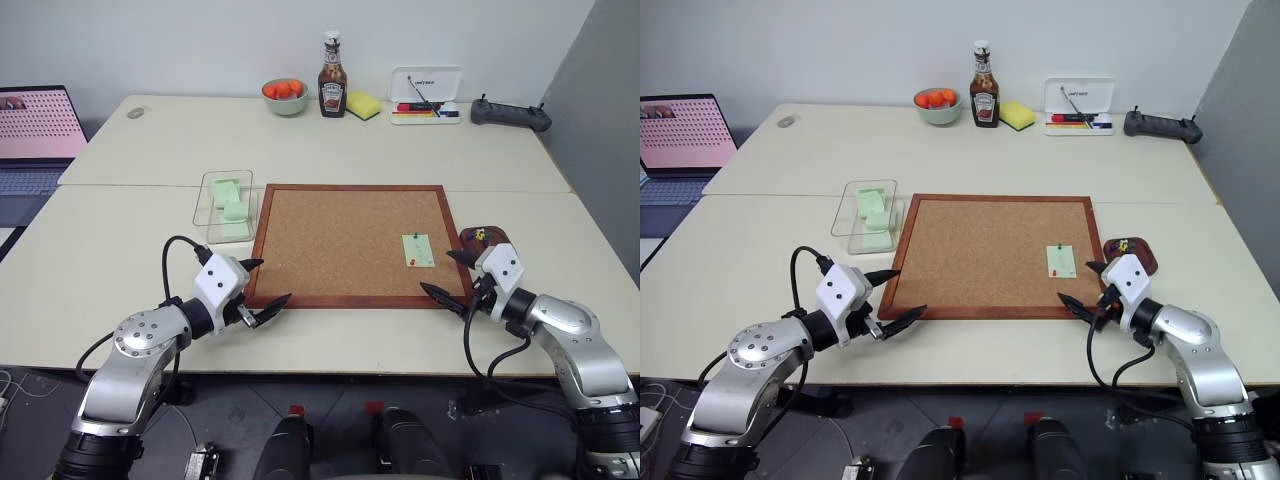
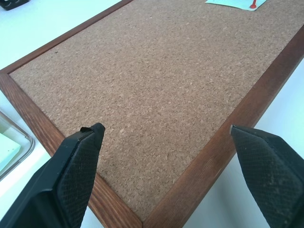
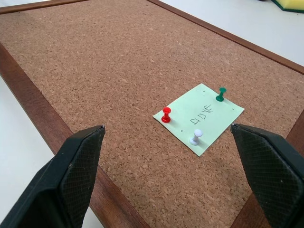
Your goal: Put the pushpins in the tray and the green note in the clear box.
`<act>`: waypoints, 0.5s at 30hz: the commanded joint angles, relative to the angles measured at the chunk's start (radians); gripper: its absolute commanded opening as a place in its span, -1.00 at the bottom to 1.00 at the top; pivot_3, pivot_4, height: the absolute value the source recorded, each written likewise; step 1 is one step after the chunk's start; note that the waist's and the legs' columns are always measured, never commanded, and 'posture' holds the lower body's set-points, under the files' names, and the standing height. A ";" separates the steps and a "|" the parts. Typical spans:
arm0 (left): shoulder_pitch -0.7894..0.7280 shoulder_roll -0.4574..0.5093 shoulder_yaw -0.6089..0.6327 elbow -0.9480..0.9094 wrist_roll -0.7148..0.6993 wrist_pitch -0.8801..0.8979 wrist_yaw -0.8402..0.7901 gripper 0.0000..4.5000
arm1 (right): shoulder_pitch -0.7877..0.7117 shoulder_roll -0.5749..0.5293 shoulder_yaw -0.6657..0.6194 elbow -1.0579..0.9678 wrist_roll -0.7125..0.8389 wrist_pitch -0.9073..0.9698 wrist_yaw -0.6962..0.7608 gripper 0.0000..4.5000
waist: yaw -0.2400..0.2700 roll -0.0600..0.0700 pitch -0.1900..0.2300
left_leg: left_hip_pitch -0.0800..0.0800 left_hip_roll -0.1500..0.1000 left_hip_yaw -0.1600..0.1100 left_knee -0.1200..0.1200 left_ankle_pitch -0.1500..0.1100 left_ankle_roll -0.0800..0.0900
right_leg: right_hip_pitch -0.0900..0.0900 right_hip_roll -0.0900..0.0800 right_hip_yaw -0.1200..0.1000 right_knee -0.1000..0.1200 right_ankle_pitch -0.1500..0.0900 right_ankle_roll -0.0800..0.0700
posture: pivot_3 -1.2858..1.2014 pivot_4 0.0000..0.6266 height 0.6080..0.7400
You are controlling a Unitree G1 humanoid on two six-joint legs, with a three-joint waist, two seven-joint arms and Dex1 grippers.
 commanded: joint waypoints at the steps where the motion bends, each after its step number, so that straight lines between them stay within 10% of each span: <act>1: -0.005 0.004 0.037 -0.012 -0.019 -0.035 -0.009 1.00 | -0.012 -0.002 -0.027 -0.014 0.005 -0.026 -0.004 1.00 | 0.000 0.000 0.000 | 0.000 0.000 0.000 0.000 0.000 0.000 | 0.000 0.000 0.000 0.000 0.000 0.000 | 0.03 -0.52 1.00; 15: -0.063 -0.002 0.036 0.013 -0.038 0.031 0.003 1.00 | -0.006 0.005 -0.022 -0.015 0.007 -0.033 -0.003 1.00 | 0.000 0.000 0.000 | 0.000 0.000 0.000 0.000 0.000 0.000 | 0.000 0.000 0.000 0.000 0.000 0.000 | 0.03 -0.52 1.00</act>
